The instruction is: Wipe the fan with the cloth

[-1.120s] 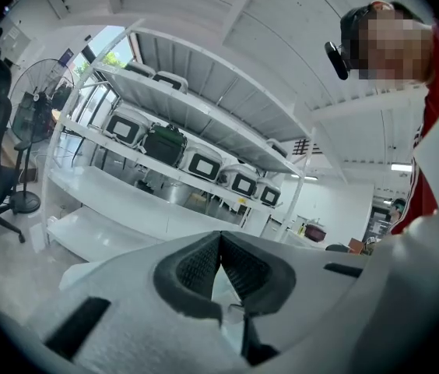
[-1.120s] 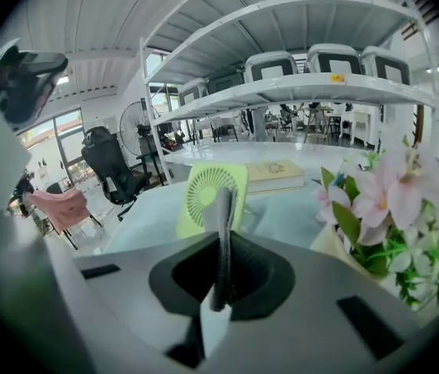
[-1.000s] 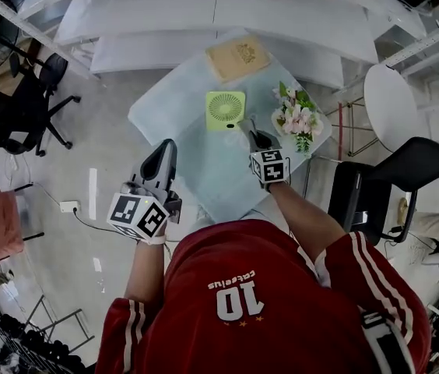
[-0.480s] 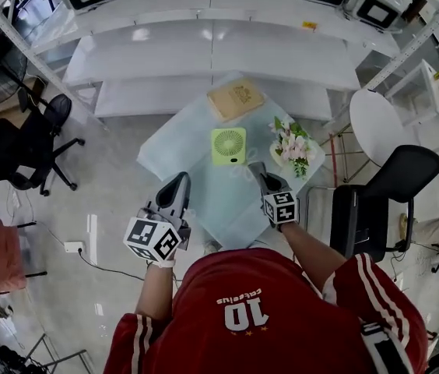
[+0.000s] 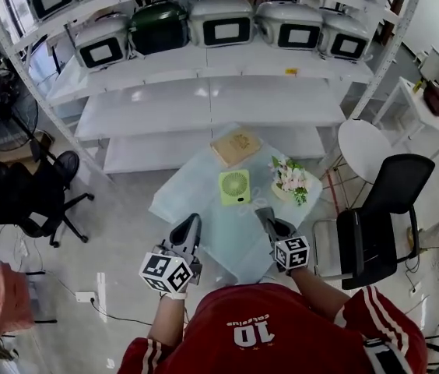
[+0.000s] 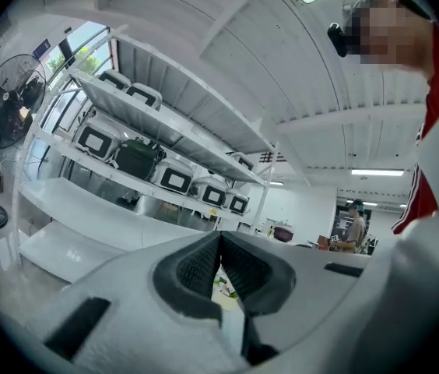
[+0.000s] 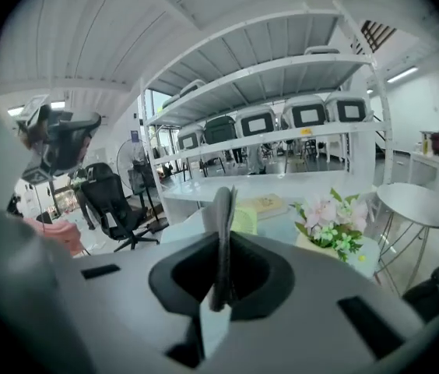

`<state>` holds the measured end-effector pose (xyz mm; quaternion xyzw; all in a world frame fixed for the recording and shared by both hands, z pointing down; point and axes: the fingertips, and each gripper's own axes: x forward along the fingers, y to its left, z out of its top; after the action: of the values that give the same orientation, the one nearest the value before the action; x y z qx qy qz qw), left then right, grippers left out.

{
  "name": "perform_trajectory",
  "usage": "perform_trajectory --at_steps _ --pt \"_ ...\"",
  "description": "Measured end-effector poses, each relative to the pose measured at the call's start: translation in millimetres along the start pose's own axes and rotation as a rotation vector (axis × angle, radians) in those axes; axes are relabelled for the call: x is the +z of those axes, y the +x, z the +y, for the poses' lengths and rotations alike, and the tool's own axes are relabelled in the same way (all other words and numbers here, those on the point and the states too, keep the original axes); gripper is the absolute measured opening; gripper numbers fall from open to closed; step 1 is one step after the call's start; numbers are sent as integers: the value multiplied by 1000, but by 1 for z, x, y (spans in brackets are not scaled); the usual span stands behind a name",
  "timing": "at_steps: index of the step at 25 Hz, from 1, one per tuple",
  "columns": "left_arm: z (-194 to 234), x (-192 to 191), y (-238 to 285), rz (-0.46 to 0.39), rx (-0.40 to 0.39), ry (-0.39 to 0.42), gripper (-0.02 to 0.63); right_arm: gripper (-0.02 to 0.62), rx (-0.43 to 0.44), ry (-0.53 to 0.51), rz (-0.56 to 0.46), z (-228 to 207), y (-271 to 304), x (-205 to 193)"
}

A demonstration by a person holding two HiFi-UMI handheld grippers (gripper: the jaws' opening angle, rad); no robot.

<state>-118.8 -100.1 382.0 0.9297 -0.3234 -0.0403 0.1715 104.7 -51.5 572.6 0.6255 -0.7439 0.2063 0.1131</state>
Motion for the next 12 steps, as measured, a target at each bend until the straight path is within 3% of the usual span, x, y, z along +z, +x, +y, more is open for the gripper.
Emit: perform_trajectory --at_steps 6,10,12 --pt "-9 3 -20 -8 -40 0 2 14 -24 37 -126 23 -54 47" --pt "-16 11 -32 -37 -88 -92 2 14 -30 30 -193 40 -87 80" --pt "-21 21 -36 -58 -102 -90 2 14 -32 27 -214 45 -100 94"
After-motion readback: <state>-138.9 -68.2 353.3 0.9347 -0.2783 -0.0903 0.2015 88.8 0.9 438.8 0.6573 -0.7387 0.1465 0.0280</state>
